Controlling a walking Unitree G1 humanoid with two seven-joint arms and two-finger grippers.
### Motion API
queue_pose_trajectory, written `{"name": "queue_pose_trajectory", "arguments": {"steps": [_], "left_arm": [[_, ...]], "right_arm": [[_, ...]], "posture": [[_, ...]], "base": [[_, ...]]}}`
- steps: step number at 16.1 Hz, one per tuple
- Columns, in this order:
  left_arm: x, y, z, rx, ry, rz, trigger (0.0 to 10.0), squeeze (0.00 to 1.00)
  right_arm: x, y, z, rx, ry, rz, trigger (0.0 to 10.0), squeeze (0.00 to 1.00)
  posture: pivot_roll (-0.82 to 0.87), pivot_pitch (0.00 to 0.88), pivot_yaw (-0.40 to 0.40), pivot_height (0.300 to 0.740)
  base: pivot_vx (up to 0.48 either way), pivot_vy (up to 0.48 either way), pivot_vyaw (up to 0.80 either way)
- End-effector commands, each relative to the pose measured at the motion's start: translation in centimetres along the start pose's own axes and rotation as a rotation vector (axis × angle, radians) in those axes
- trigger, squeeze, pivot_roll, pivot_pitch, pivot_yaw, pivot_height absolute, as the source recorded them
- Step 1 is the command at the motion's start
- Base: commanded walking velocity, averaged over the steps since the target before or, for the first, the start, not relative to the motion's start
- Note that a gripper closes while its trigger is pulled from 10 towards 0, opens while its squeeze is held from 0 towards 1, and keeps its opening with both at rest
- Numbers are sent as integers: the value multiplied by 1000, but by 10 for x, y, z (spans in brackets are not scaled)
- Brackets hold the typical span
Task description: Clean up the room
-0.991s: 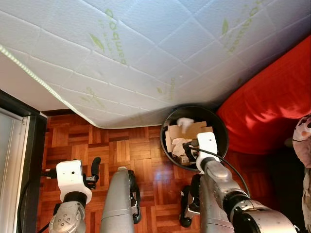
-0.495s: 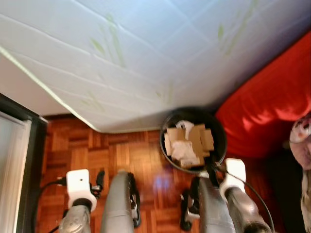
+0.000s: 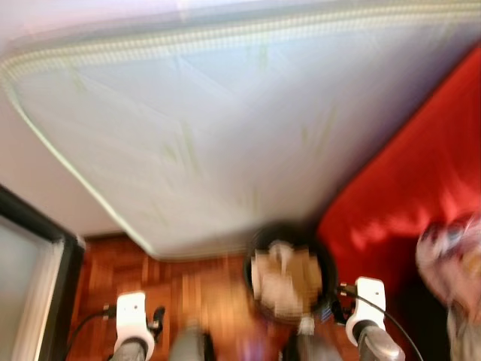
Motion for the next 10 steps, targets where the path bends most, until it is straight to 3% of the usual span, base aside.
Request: {"name": "queue_pose_trajectory", "arguments": {"steps": [1,6,10], "left_arm": [[-2,-14,-8,7,35,-56,10000,0],[-9,-44,-5,15,54,-192,10000,0],[-8,-47,9,-3,25,-206,10000,0]], "right_arm": [[-2,-12,-1,0,0,-55,10000,0],[-12,-39,9,-17,-4,-167,10000,0],[-18,-51,27,-20,-40,-218,10000,0]], "posture": [[5,0,-5,740],[-11,0,-27,740],[-8,0,-46,740]], "base": [[0,0,0],[0,0,0],[0,0,0]]}}
Point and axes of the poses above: a point about 5 cm out from each wrist's last joint towards the gripper, its own x axis pointing out of the wrist towards the gripper, its own y axis along the axis of the wrist's last joint, z = x × y, the point moved 2 cm from there along x, pointing out of the wrist towards the gripper, and after that the axes turned 9 degrees about -x, right-handed, at the moved point
